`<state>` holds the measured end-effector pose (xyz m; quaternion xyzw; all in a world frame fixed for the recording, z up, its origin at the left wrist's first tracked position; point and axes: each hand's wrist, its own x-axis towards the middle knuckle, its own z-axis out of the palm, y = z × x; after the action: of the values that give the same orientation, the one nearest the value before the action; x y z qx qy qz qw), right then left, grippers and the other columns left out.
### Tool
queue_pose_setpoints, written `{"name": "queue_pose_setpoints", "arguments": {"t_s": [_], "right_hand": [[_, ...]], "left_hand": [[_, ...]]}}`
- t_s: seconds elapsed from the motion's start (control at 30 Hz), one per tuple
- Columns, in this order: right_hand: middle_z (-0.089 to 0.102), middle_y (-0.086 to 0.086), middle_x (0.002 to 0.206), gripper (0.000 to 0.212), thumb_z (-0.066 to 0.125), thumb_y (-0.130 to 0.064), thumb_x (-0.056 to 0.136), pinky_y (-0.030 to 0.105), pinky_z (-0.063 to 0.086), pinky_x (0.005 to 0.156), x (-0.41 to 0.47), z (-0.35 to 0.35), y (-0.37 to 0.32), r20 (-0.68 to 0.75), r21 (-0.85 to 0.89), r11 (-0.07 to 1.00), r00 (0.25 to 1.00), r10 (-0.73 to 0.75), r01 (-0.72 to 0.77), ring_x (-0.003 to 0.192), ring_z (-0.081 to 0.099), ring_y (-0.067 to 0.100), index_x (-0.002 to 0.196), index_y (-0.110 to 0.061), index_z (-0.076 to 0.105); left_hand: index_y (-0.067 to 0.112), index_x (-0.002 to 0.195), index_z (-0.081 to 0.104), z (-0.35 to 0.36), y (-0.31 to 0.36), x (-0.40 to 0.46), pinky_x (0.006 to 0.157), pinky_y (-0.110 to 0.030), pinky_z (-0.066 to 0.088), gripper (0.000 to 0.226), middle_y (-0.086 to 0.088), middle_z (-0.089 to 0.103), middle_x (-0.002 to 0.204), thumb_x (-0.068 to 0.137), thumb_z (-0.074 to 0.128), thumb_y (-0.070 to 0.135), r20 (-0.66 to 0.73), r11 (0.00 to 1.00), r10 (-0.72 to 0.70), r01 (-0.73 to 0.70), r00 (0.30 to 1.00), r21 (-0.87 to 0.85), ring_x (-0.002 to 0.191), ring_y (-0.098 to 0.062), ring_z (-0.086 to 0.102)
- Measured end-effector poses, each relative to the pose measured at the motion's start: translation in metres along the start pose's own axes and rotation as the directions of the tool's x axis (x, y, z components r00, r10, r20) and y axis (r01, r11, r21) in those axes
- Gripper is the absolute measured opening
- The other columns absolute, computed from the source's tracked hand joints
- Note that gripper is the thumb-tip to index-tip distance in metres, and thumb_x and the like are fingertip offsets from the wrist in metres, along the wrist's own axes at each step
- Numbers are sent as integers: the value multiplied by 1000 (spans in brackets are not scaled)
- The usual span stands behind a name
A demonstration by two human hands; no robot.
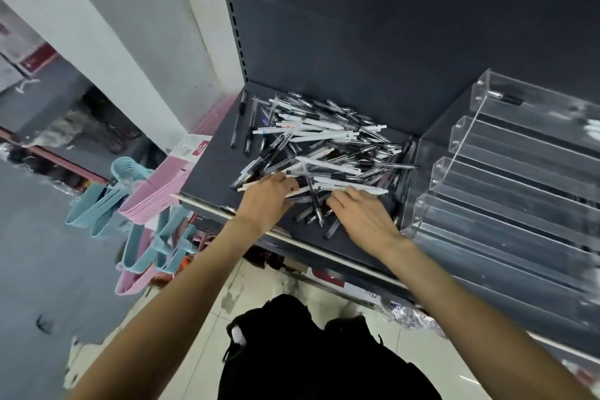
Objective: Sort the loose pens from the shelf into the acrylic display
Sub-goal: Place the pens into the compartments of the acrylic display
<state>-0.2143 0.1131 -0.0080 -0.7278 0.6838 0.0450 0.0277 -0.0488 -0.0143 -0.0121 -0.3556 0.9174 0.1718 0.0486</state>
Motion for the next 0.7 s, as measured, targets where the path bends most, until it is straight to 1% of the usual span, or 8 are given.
{"name": "queue_pose_setpoints", "arguments": {"t_s": [0.07, 0.13, 0.2, 0.27, 0.37, 0.57, 0.63, 0.7], "right_hand": [[63, 3, 88, 49, 75, 6, 48, 28, 47, 54, 2, -4, -3, 4, -51, 999, 1000, -18, 18, 78, 60, 21, 94, -10, 67], [63, 2, 81, 48, 78, 4, 45, 25, 42, 45, 4, -6, -4, 33, -101, 994, 999, -34, 37, 71, 61, 20, 89, -12, 68], [61, 4, 76, 42, 80, 3, 45, 25, 42, 41, 6, -6, 0, 63, -128, 991, 997, -39, 47, 67, 61, 21, 81, -12, 67], [60, 6, 72, 37, 79, 5, 43, 26, 41, 38, 7, -8, 5, 90, -143, 988, 995, -51, 63, 62, 59, 22, 74, -11, 66], [59, 7, 74, 37, 78, 7, 44, 28, 43, 35, 8, -9, 10, 128, -175, 981, 990, -66, 88, 61, 58, 22, 75, -10, 65], [62, 3, 78, 38, 72, 6, 59, 28, 36, 40, 7, -7, 15, 117, -199, 962, 979, -168, 189, 69, 59, 21, 92, -12, 64], [61, 2, 74, 34, 76, 4, 54, 26, 31, 38, 8, -8, 16, 100, -225, 949, 974, -205, 223, 65, 58, 19, 81, -13, 65], [60, 2, 69, 33, 81, 2, 45, 23, 33, 36, 8, -9, 18, 81, -221, 945, 970, -229, 241, 59, 57, 18, 69, -13, 63]], "left_hand": [[22, 118, 55, 0, -1, 4, 79, -34, 51, 27, 2, 57, 116, 93, 58, 32, -16, 1000, 8, -7, 1000, 10, 113, -19, 55], [20, 116, 54, 2, -1, 7, 73, -34, 52, 29, 0, 56, 114, 92, 57, 37, -63, 999, 11, -9, 998, 33, 110, -19, 55], [17, 114, 53, 5, -3, 6, 61, -32, 48, 32, -3, 54, 113, 90, 61, 37, -108, 997, 41, -34, 993, 72, 108, -20, 54], [16, 111, 58, 8, -8, 3, 56, -32, 49, 31, -5, 55, 112, 87, 67, 32, -117, 992, 107, -98, 987, 80, 109, -23, 54], [17, 113, 61, 7, -11, 0, 64, -34, 53, 27, -4, 56, 115, 88, 65, 28, -87, 989, 122, -114, 989, 98, 116, -22, 52], [15, 115, 52, 6, 2, 1, 73, -30, 51, 22, -1, 52, 121, 99, 46, 30, -39, 963, 107, -94, 994, 251, 121, -19, 46], [15, 117, 51, 4, 5, 2, 76, -29, 51, 26, -1, 53, 122, 100, 44, 33, -30, 960, 75, -64, 997, 274, 122, -18, 45], [15, 118, 51, 4, 7, 2, 79, -29, 50, 27, -1, 53, 121, 100, 42, 34, -18, 946, 72, -63, 997, 319, 121, -18, 46]]}}
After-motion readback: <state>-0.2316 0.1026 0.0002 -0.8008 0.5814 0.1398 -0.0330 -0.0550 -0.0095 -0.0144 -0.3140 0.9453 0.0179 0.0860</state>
